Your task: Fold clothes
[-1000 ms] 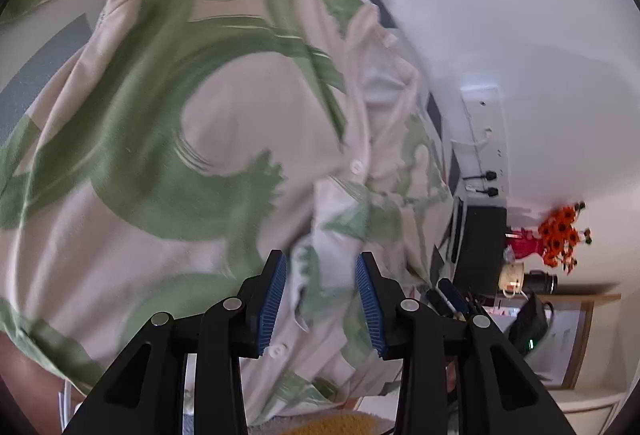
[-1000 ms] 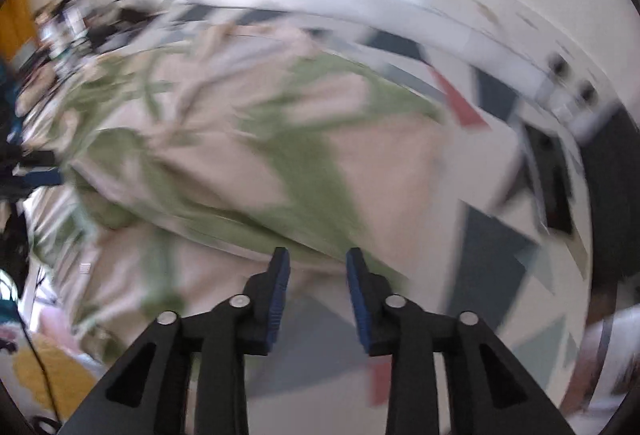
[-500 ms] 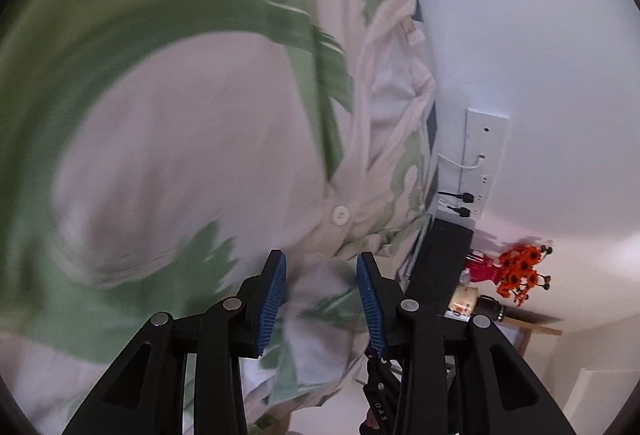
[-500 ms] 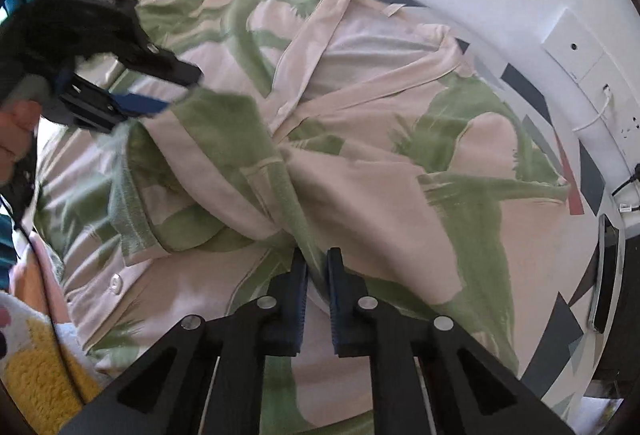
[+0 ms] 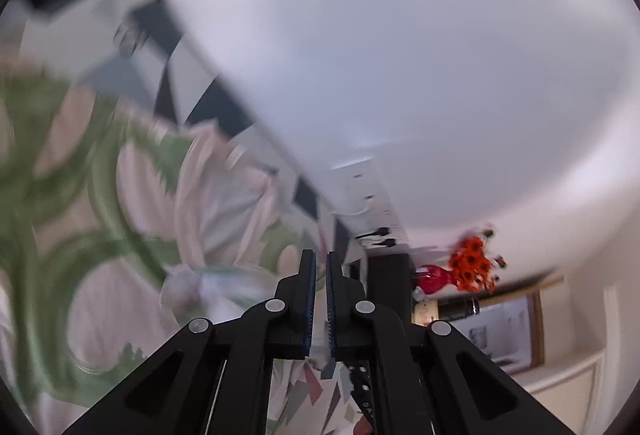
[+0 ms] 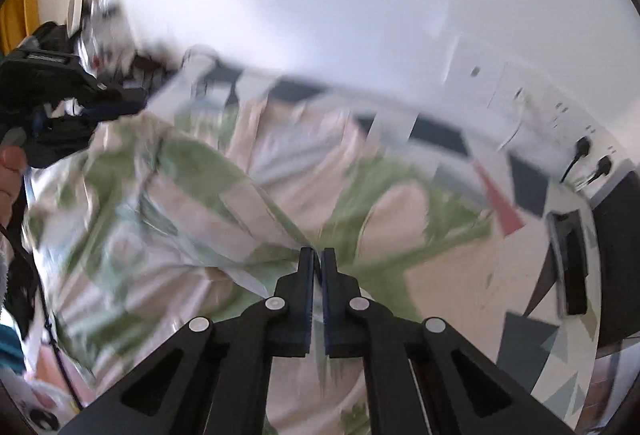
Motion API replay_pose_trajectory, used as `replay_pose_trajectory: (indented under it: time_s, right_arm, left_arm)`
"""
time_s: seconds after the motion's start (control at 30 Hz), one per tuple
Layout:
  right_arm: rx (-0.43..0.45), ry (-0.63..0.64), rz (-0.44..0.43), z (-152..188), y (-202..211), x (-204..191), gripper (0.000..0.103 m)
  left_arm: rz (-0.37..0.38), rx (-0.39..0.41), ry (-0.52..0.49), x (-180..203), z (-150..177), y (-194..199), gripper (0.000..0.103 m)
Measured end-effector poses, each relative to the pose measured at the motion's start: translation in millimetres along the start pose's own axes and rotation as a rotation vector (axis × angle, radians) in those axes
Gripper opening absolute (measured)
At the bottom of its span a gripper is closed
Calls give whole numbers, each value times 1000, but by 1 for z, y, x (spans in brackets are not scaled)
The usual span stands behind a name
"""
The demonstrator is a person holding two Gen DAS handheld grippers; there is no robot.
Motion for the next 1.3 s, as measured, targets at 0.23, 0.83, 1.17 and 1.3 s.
replay_pose_trajectory:
  time_s: [0.23, 0.83, 1.17, 1.3]
  right_arm:
    - [-181, 121, -109, 56, -13, -26, 4]
    - [-137, -62, 71, 55, -29, 26, 54]
    - [-146, -149, 94, 60, -30, 45, 54]
    - [-148, -152, 102, 58, -32, 48, 54]
  left_arm:
    - [-206, -168, -15, -59, 46, 1, 6]
    - [-217, -322, -20, -81, 11, -121, 38]
    - [-284, -427, -49, -104, 10, -154, 38]
    - [-225, -481, -36, -100, 14, -165, 38]
Point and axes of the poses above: each gripper's, at about its wrist camera, not at the fingertips, and y roughly against the way its jaws point, x to its right, z to its underside, the point moved 6 cm from there along -y, roughly the way its jaws point, and after that the axes turned 5 degrees about x, right-handed, at the moved point
